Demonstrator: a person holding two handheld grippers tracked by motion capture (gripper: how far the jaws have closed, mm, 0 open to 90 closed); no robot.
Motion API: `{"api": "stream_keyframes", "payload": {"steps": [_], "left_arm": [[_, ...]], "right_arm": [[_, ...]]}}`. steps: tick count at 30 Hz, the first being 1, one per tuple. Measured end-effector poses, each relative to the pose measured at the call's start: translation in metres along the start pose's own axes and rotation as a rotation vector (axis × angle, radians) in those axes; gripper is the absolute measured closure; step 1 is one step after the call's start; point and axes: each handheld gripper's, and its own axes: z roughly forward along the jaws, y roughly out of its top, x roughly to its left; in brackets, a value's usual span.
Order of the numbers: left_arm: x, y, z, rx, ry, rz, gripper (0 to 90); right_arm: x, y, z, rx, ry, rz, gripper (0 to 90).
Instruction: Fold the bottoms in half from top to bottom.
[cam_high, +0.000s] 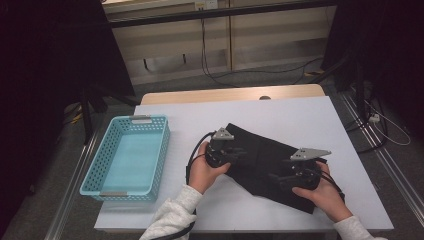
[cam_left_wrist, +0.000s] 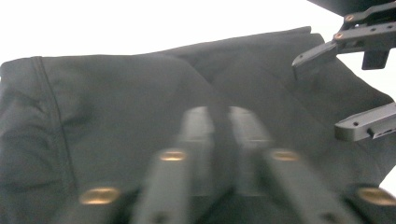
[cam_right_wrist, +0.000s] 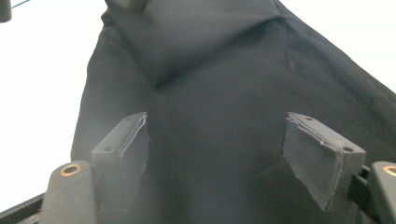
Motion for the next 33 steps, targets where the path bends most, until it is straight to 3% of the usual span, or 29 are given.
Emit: {"api": "stream_keyframes", "payload": {"steps": [2,6,12,22,23,26,29,30,33], "left_arm": [[0.002,0.001,-0.004,0.003,0.004,-0.013,59.0],[0.01,0.002,-0.014,-0.013,0.048,-0.047,39.5],[0.024,-0.003,-0.03,-0.009,0.131,-0.059,25.4],[0.044,-0.017,-0.048,0.028,0.199,-0.093,17.1],[0.044,-0.018,-0.048,0.015,0.205,-0.11,16.9],[0.045,-0.02,-0.049,0.036,0.207,-0.092,16.0],[0.045,-0.023,-0.048,0.023,0.211,-0.117,15.5],[0.047,-0.023,-0.049,0.038,0.214,-0.1,15.2],[0.048,-0.025,-0.05,0.029,0.229,-0.115,14.8]], "right_arm": [[0.001,0.001,0.001,-0.003,0.0,-0.002,23.1],[0.004,0.003,0.006,-0.007,-0.005,0.003,22.5],[0.01,0.012,0.017,-0.021,-0.025,0.01,23.1],[0.028,0.028,0.037,-0.012,0.011,-0.09,35.4],[0.029,0.029,0.039,-0.012,0.011,-0.1,36.7],[0.032,0.032,0.043,-0.017,0.017,-0.121,42.4],[0.034,0.034,0.048,-0.013,0.023,-0.129,46.8],[0.035,0.035,0.049,-0.015,0.026,-0.135,47.1],[0.039,0.036,0.054,-0.006,0.03,-0.15,49.3]]}}
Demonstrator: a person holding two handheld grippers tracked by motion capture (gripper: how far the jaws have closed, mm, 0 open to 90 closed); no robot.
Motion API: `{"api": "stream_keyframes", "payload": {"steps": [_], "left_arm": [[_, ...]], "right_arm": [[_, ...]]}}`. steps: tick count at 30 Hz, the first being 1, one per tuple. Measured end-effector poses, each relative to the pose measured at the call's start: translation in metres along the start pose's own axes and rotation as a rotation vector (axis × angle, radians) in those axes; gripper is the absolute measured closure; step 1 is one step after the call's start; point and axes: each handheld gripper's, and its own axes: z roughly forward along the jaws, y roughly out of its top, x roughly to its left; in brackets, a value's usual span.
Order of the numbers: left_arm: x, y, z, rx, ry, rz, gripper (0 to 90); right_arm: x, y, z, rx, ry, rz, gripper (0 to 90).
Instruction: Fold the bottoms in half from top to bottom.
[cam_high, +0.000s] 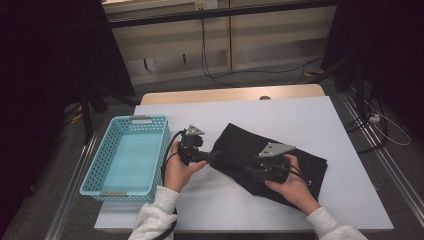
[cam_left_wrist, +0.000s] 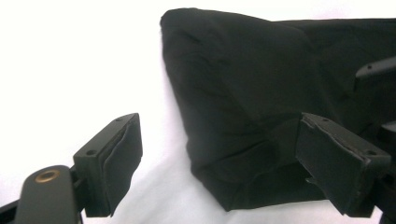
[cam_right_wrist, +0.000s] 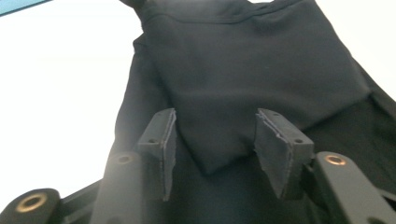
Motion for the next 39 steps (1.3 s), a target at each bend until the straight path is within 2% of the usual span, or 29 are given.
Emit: {"api": "stream_keyframes", "payload": {"steps": [5,10,14,16,18,20,28,39], "left_arm": [[0.003,-0.003,0.0,-0.001,0.003,-0.012,14.6],[0.006,-0.005,0.0,0.005,0.009,-0.02,14.4],[0.006,-0.006,0.0,0.01,0.01,-0.025,14.4],[0.006,-0.006,0.0,0.007,0.012,-0.026,14.4],[0.007,-0.006,-0.001,0.007,0.015,-0.027,14.4],[0.007,-0.006,-0.001,0.008,0.015,-0.027,14.4],[0.008,-0.005,-0.005,-0.006,0.013,-0.037,14.3],[0.011,-0.005,-0.007,0.004,0.014,-0.038,13.9]], "right_arm": [[0.004,0.001,0.006,0.02,0.001,-0.032,51.4],[0.004,-0.002,0.011,0.057,0.008,-0.042,52.9],[0.002,-0.004,0.014,0.085,-0.028,-0.043,55.6],[0.001,-0.004,0.013,0.078,-0.026,-0.036,62.6],[0.0,-0.004,0.012,0.078,-0.039,-0.052,79.9],[-0.002,-0.005,0.013,0.067,-0.018,-0.051,86.6],[-0.007,-0.003,0.002,0.045,-0.006,-0.042,88.2],[-0.01,-0.007,-0.019,0.021,-0.007,-0.035,88.3]]}}
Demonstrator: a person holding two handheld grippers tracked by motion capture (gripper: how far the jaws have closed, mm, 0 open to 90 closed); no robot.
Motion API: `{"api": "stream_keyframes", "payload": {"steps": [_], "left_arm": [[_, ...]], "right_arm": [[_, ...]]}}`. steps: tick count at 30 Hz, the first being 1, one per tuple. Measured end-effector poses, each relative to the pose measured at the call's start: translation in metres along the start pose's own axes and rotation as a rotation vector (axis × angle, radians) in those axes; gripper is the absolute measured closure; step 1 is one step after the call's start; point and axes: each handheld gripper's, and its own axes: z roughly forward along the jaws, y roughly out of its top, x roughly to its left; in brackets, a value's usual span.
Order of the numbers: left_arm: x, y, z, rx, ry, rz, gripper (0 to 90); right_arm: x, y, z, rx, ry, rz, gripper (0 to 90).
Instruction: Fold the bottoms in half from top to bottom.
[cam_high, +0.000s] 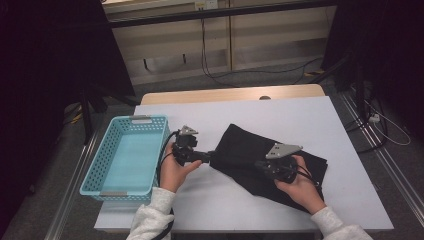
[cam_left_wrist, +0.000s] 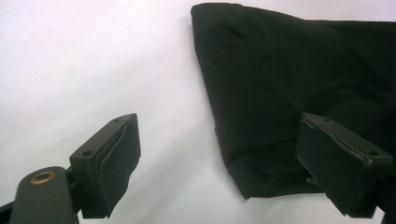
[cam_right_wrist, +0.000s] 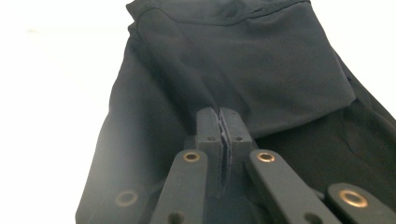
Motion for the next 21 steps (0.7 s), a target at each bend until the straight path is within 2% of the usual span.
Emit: {"api": "stream_keyframes", "payload": {"steps": [11,21], "left_arm": [[-0.001,0.001,0.003,-0.001,0.01,0.003,12.6],[-0.002,0.002,0.007,0.011,0.001,0.005,11.8]], "right_arm": [[-0.001,-0.008,-0.012,0.005,-0.004,0.002,88.3],[-0.001,-0.015,-0.018,0.003,-0.008,0.019,88.3]]}}
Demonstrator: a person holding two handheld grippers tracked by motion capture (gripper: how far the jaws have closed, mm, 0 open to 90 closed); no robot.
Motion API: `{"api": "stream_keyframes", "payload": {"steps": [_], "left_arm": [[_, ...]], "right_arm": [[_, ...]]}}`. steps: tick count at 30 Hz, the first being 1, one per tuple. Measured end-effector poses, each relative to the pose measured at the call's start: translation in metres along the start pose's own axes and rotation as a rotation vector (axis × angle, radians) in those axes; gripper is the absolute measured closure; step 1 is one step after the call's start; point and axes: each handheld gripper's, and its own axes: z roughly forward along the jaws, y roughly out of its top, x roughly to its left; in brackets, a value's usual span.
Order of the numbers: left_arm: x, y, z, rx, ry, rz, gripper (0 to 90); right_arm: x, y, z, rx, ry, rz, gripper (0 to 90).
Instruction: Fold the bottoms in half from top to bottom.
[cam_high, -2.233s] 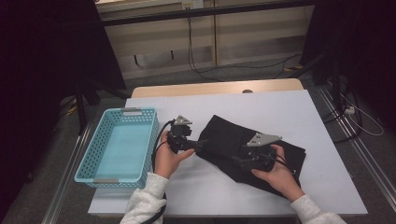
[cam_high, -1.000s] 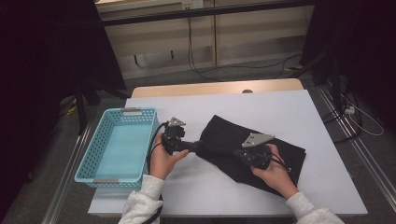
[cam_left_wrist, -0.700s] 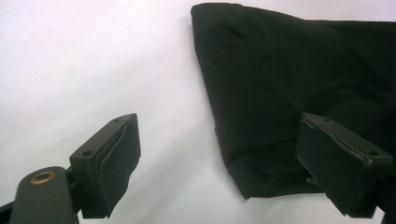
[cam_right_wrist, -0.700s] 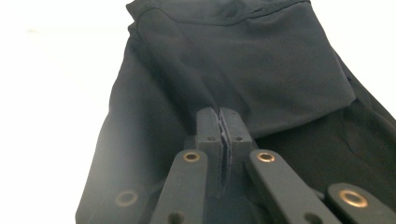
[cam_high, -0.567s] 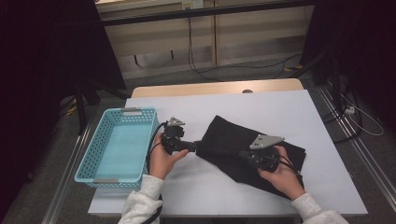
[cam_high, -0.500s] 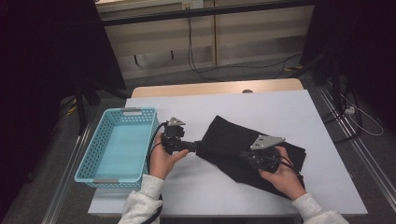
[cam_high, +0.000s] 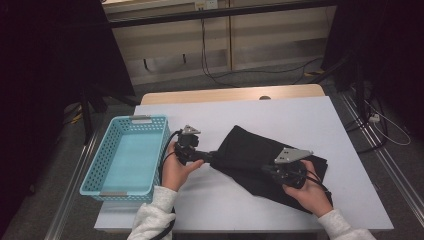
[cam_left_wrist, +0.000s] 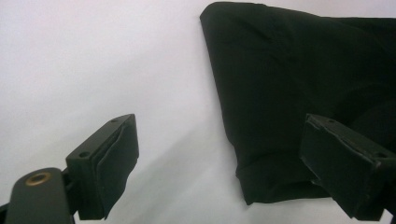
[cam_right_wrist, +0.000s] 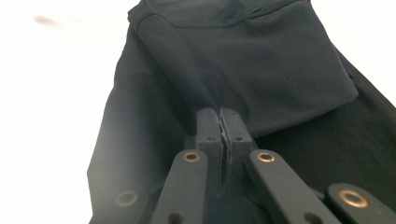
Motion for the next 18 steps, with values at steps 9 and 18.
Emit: {"api": "stream_keyframes", "payload": {"steps": [9,18], "left_arm": [[0.0,-0.001,0.001,0.008,-0.005,0.001,11.1],[0.0,-0.001,0.005,0.017,-0.008,0.007,10.7]], "right_arm": [[-0.003,-0.003,-0.007,-0.005,-0.007,0.01,88.3],[-0.007,-0.008,-0.016,-0.012,-0.02,0.021,88.3]]}}
